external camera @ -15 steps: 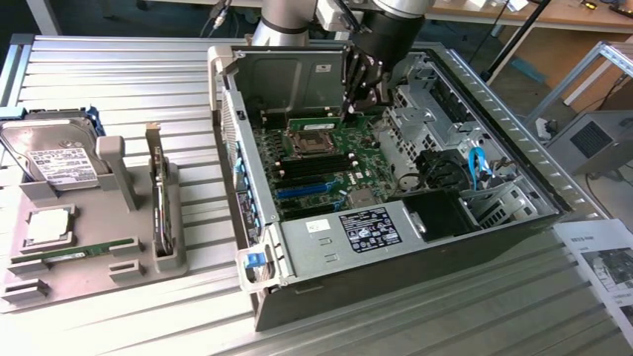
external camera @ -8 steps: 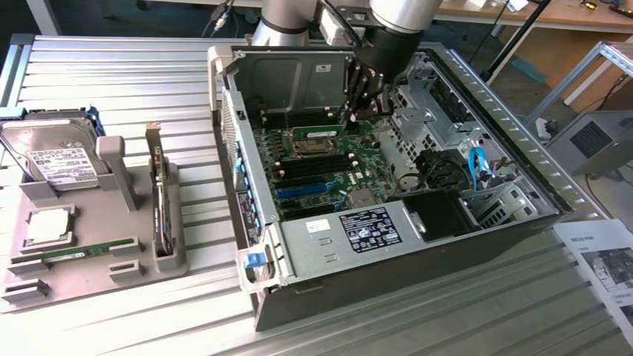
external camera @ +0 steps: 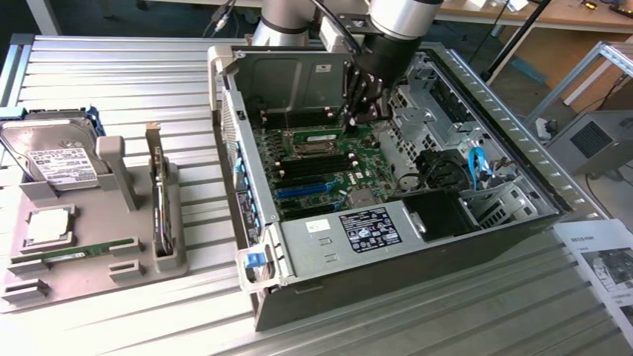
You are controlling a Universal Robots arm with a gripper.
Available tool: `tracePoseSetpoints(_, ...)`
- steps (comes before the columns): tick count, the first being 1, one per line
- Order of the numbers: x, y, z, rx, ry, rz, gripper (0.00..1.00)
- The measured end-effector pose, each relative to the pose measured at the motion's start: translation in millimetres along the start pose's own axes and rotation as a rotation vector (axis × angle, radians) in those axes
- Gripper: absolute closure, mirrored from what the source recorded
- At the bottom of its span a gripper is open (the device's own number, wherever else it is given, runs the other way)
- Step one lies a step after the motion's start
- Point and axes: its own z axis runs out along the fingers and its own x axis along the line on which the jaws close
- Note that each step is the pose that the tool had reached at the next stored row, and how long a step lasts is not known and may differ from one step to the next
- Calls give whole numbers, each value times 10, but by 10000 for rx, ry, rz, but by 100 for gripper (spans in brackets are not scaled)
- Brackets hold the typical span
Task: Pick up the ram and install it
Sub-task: 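Insert the ram into the slot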
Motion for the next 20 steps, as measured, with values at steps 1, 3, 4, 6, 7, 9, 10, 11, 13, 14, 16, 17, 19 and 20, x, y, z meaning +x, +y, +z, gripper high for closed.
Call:
tracePoseSetpoints(1,0,-2,16,0,0,1,88)
tracePoseSetpoints(3,0,-9,61,0,0,-1,88)
tracePoseSetpoints(4,0,-11,67,0,-1,-2,88)
tracePoseSetpoints(6,0,-12,80,0,0,1,88)
tracePoseSetpoints(7,0,-13,85,0,1,0,88)
tracePoseSetpoints(9,0,-16,99,0,0,-1,88)
tracePoseSetpoints(10,0,-18,106,0,1,-1,88)
tracePoseSetpoints(11,0,-21,114,0,0,-1,88)
tracePoseSetpoints(13,0,-27,138,0,0,-1,88)
tracePoseSetpoints(14,0,-28,151,0,0,1,88)
tracePoseSetpoints(16,0,-32,175,0,-1,0,88)
tracePoseSetpoints(17,0,-34,185,0,1,-1,88)
tracePoseSetpoints(19,0,-36,210,0,-1,0,88)
tracePoseSetpoints(20,0,-38,224,0,1,-1,88)
